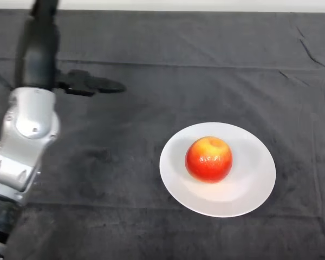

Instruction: Move the apple to the plate

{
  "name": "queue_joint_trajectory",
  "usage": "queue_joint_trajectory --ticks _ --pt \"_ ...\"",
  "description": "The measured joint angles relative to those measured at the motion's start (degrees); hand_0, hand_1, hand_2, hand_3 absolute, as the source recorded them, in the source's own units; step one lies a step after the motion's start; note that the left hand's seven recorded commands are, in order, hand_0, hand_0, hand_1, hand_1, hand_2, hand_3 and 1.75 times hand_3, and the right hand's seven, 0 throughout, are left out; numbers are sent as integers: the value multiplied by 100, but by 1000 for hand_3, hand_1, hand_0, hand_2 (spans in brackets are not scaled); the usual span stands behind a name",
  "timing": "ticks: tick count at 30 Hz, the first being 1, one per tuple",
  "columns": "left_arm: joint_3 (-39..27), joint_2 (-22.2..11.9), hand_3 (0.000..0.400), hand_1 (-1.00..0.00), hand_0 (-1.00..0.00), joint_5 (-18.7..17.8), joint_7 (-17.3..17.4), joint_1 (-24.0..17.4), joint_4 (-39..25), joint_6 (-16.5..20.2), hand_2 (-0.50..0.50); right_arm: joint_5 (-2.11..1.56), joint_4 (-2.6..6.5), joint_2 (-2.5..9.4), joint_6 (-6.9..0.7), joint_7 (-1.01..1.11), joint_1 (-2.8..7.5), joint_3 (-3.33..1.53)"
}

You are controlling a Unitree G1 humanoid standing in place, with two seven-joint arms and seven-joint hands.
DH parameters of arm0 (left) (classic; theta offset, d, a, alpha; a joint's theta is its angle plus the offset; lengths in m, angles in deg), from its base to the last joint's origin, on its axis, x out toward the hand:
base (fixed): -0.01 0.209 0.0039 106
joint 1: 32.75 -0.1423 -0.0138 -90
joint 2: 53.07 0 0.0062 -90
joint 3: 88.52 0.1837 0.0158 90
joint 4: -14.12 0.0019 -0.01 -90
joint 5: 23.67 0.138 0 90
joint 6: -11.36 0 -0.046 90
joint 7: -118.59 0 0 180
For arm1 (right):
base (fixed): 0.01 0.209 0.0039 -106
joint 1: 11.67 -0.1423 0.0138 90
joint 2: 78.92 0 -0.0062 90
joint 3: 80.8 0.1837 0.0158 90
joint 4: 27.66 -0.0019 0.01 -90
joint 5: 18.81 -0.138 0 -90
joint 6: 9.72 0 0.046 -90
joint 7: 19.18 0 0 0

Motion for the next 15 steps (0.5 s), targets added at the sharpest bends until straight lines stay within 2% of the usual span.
queue_joint_trajectory --ticks 10,15 --pt "-658 -48 0 0 0 61 -128 -26 3 -182 0 0 0 0 0 0 0 0" --pt "-928 -182 0 0 0 63 -185 -345 3 -317 0 0 0 0 0 0 0 0"
